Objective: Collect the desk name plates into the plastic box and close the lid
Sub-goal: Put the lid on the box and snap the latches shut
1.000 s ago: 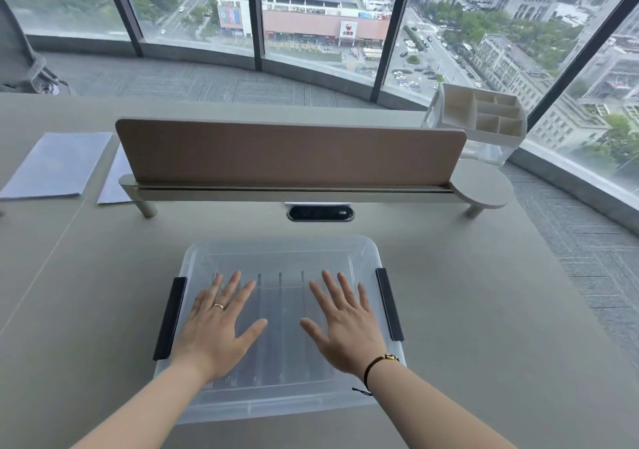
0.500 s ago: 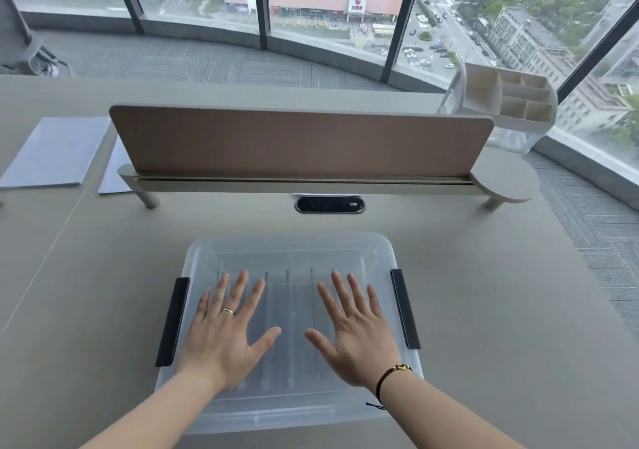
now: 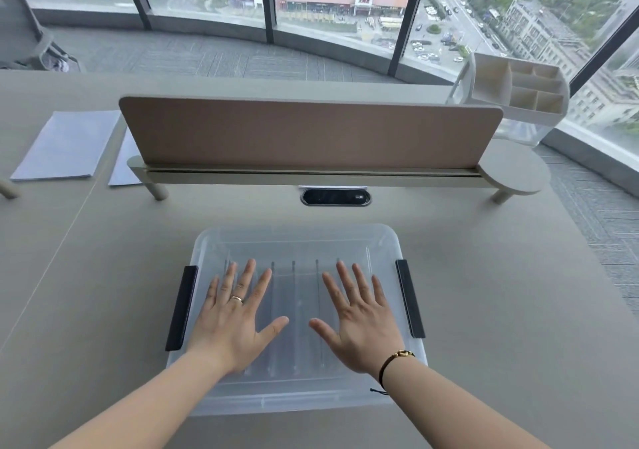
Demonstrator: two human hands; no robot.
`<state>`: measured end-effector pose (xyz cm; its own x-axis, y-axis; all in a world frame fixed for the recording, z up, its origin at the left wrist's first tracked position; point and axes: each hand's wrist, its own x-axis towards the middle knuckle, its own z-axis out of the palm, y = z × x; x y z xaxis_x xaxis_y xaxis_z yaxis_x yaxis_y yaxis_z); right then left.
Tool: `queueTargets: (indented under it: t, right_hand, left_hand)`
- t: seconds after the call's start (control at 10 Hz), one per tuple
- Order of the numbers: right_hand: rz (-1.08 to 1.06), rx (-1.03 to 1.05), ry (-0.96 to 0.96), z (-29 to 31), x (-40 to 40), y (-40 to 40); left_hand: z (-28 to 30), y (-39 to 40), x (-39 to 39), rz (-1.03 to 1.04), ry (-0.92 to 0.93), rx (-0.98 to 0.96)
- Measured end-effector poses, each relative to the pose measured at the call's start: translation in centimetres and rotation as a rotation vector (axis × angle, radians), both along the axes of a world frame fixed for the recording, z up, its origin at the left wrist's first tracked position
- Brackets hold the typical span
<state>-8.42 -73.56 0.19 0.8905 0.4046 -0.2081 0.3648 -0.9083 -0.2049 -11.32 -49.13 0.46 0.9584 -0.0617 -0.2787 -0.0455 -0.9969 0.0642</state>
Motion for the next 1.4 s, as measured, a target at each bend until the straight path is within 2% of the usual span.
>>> queueTargets:
  t: [0.2, 0.6, 0.9, 1.1, 1.3, 1.4]
  right_hand:
    - [0.006, -0.029, 0.004, -0.2, 0.0, -0.1]
    - [0.014, 0.02, -0.012, 0.0, -3.1, -0.8]
    - [-0.031, 0.077, 0.0, 0.6, -6.3, -1.5]
    - [-0.016, 0.102, 0.077, 1.5, -5.2, -2.1]
    - [-0.039, 0.165, 0.223, 3.8, -4.0, -2.4]
    - [-0.102, 0.215, 0.216, 5.9, -4.2, -2.3]
  left_hand:
    - [0.3, -0.1, 0.1, -0.009, 0.053, 0.024]
    - [-0.2, -0.3, -3.8, 0.019, -0.001, -0.039]
    - [0.2, -0.4, -6.8, 0.066, -0.098, -0.19]
    - [0.7, 0.1, -6.6, 0.213, -0.113, -0.31]
    - [0.5, 0.0, -6.8, 0.216, -0.128, -0.289]
    - [0.4, -0.1, -6.9, 0.22, -0.145, -0.254]
